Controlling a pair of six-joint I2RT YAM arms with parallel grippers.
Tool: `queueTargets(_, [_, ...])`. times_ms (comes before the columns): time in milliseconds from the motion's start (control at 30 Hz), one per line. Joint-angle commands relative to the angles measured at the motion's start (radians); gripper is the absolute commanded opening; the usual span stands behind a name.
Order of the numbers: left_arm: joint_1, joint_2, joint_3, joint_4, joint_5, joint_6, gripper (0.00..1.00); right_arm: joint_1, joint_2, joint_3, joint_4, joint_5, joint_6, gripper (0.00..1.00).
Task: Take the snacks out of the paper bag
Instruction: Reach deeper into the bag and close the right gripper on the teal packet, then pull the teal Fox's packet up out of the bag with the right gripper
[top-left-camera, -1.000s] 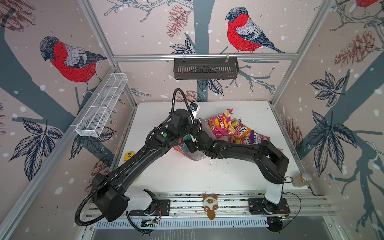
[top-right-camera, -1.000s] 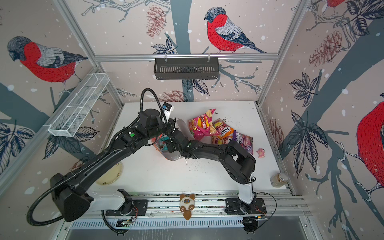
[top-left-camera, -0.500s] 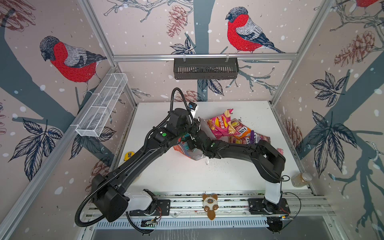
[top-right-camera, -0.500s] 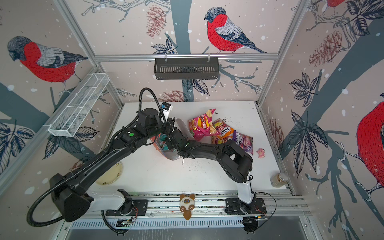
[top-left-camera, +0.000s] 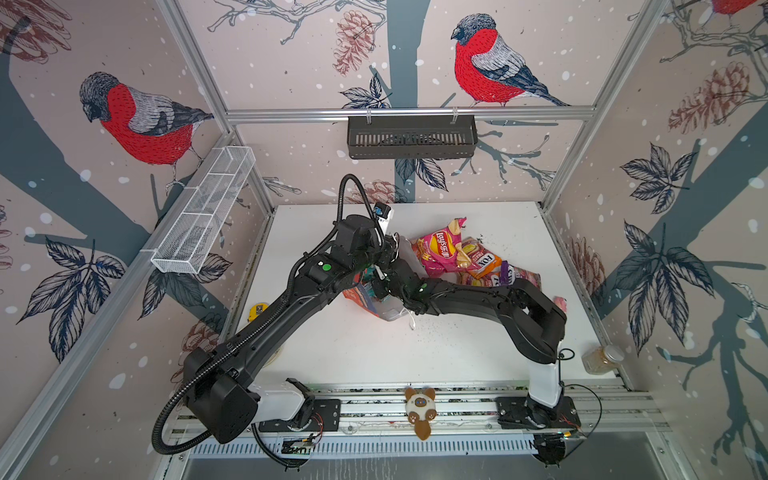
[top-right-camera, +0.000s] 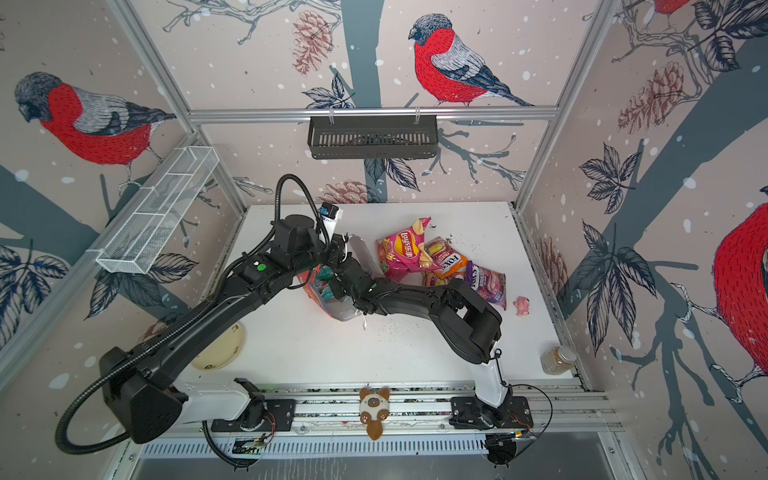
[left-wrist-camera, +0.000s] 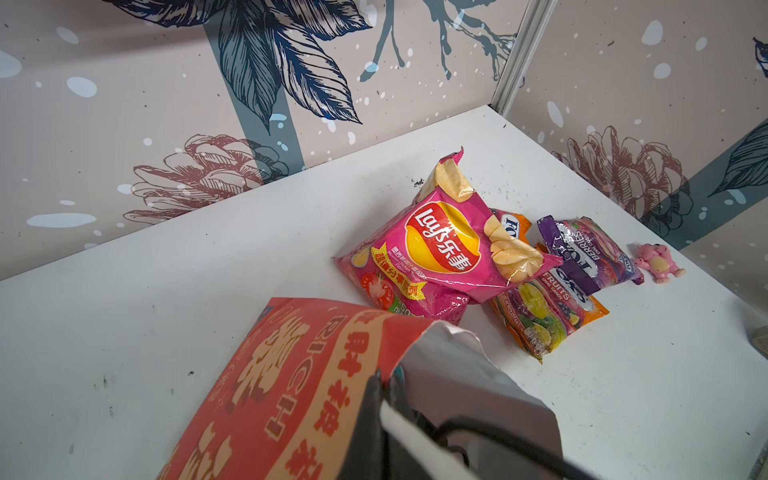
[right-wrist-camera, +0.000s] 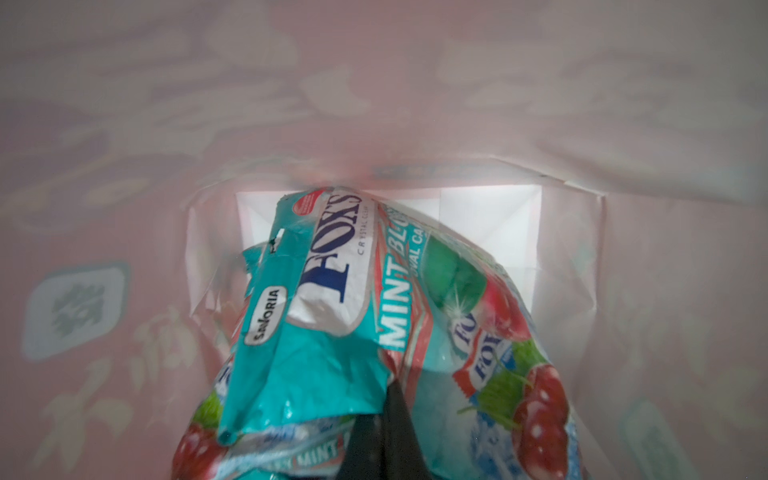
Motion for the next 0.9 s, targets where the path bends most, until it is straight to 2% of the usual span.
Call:
queueTargets(0, [0.011, 0.0, 0.005, 0.059, 0.01, -0.008, 0.0, -0.003, -0.038, -0.013, 0.046, -0.057, -0.03, 0.02])
queueTargets(467, [0.05, 0.0, 0.025, 0.051, -0.053, -0.007, 0.0, -0.031, -0.215, -0.143, 0.093, -0.144, -0.036, 0.01])
queueTargets(867, [0.052, 0.02, 0.051, 0.051, -0.097, 0.0, 0.0, -0.039, -0.398, -0.215, 0.097, -0.148, -0.076, 0.0])
